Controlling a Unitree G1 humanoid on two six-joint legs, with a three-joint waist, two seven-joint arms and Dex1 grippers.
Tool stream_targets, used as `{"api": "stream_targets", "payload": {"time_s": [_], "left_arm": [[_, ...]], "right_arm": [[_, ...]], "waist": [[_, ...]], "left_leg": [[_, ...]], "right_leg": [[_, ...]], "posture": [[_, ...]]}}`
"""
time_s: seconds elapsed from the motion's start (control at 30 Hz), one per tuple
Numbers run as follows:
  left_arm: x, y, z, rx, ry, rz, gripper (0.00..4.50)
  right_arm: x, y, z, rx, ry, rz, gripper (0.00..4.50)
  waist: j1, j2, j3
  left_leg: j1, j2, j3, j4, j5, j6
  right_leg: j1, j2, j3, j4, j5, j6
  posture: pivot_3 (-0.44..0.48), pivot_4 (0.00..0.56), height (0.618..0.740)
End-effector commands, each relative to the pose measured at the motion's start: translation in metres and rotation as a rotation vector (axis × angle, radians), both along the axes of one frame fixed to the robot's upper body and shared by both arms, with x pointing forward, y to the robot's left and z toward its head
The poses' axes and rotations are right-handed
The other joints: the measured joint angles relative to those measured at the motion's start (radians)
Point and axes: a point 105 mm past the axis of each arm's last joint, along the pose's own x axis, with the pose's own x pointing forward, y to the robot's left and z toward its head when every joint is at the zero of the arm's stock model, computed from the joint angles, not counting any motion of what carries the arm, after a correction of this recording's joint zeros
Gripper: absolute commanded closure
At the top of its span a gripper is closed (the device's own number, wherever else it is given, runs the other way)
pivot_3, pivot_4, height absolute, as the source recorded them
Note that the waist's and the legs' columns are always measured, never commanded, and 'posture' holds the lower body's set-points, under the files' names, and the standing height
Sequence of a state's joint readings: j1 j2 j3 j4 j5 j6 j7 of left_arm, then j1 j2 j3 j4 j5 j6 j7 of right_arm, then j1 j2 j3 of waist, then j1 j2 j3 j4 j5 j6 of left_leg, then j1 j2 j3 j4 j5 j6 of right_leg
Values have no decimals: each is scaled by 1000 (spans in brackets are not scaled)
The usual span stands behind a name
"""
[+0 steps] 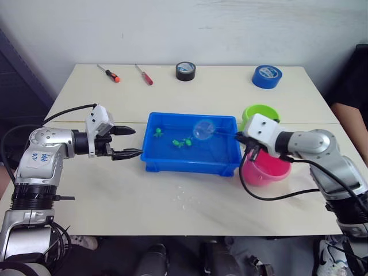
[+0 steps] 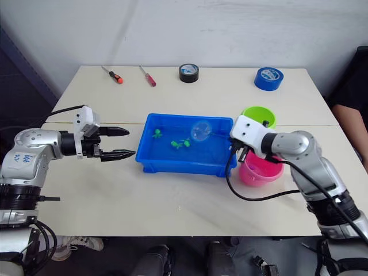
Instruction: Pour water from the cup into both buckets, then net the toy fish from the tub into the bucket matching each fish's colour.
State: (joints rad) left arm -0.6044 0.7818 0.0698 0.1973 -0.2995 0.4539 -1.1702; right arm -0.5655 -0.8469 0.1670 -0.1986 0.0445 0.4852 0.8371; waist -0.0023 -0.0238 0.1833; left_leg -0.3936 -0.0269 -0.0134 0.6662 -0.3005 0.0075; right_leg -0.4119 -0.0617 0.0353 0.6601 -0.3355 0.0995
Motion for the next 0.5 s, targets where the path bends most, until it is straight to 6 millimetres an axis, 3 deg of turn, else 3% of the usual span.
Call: {"api": "stream_targets", "payload": {"time_s": [0.03, 0.23, 0.5], "left_arm": [[1, -8, 19, -27, -43, -23, 53], [-8, -14, 10, 21, 20, -86, 53], [-3, -20, 14, 16, 9, -88, 53]], "right_arm": [[-11, -3, 21, -31, -88, -3, 4500], [-24, -9, 13, -80, -50, -7, 4500], [-13, 4, -17, -104, 48, 19, 4500]], "waist": [[-1, 0, 0], [-4, 0, 0], [-12, 0, 0]], "left_leg": [[0, 0, 0, 0, 0, 0], [-1, 0, 0, 0, 0, 0], [0, 0, 0, 0, 0, 1]], "right_leg": [[0, 0, 0, 0, 0, 0], [0, 0, 0, 0, 0, 0], [0, 0, 0, 0, 0, 0]], "posture": [[0, 150, 736], [0, 150, 736], [0, 150, 736]]}}
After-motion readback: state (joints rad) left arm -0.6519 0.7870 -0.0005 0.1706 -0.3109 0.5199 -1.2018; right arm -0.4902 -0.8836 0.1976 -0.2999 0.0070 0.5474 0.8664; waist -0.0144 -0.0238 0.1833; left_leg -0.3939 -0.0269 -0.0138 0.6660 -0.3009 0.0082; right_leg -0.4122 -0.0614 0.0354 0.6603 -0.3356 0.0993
